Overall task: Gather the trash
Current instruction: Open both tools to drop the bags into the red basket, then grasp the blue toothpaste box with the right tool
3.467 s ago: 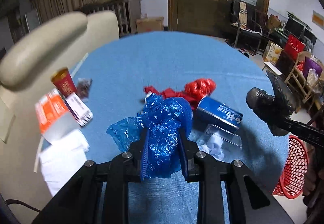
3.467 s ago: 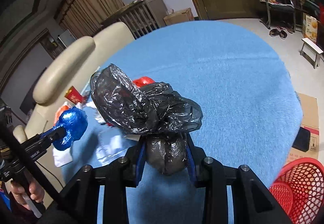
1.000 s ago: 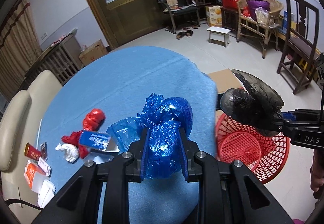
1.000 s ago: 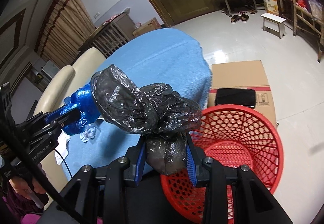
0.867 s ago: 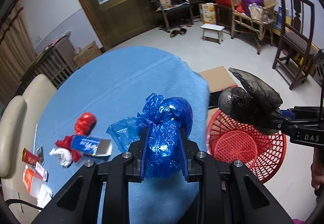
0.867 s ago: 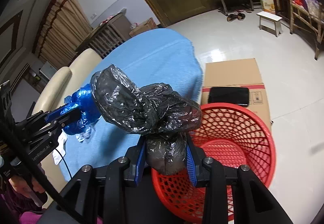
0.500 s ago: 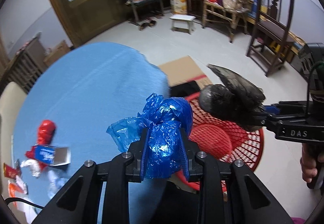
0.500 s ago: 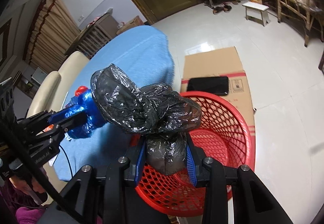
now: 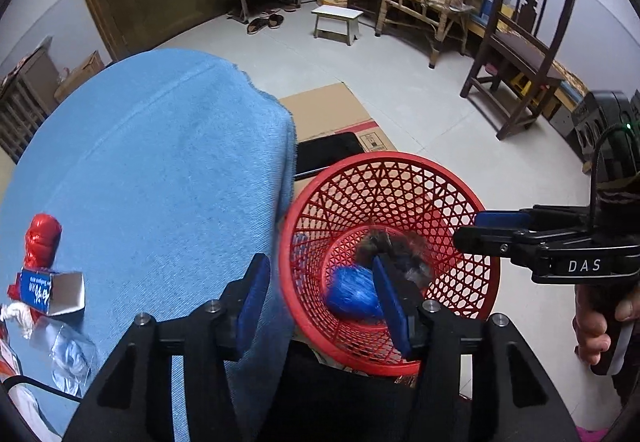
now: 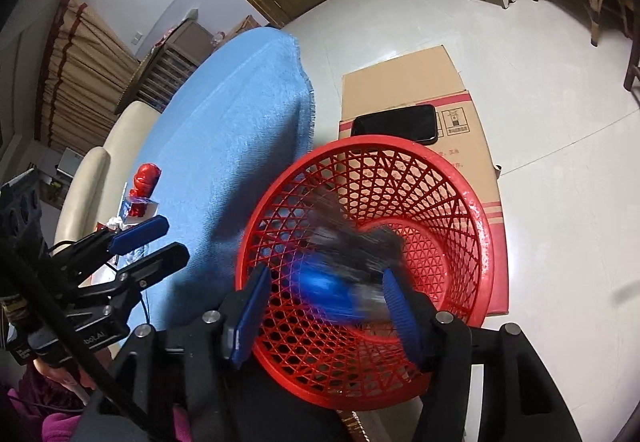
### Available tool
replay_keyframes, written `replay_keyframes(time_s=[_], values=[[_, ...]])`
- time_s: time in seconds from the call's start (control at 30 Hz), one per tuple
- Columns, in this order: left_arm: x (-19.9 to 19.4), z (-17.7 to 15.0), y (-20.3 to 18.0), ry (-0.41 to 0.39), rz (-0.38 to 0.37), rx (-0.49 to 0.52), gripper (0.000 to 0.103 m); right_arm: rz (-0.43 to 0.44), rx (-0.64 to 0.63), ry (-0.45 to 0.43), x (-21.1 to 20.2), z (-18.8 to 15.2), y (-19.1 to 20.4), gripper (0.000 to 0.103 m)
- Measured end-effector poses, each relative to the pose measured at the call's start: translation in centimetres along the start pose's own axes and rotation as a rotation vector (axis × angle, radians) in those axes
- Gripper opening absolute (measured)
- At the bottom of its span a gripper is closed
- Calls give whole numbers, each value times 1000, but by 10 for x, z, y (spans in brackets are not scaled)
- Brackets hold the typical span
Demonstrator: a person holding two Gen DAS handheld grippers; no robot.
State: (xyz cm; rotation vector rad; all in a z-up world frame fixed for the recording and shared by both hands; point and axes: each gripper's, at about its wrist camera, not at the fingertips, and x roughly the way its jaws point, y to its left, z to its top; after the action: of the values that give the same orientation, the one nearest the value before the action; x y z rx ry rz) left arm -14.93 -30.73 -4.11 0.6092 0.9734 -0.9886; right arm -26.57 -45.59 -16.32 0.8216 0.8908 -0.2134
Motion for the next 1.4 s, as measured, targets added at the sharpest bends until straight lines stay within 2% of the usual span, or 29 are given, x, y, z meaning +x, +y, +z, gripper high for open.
replay_keyframes(time_s=[0.23, 0.53, 0.77, 1.0, 1.17, 1.4], values=[[-19, -17, 27, -37, 30, -57, 55, 11, -20, -26, -2, 6, 18, 63], [-58, -48, 79, -126, 154, -188, 55, 71, -127, -23, 12, 19, 81, 63], [-83, -99, 136, -150, 259, -328, 57, 117, -243, 13, 40, 19, 148, 63], [-98, -168, 211, -133, 332, -556, 57, 145, -368, 89, 76, 8, 215, 63], [-101, -203, 244, -132, 337, -672, 57, 165, -439, 142, 105, 2, 258, 63], [-95, -207, 255, -140, 313, -691, 57, 162, -516, 151, 140, 13, 307, 63]])
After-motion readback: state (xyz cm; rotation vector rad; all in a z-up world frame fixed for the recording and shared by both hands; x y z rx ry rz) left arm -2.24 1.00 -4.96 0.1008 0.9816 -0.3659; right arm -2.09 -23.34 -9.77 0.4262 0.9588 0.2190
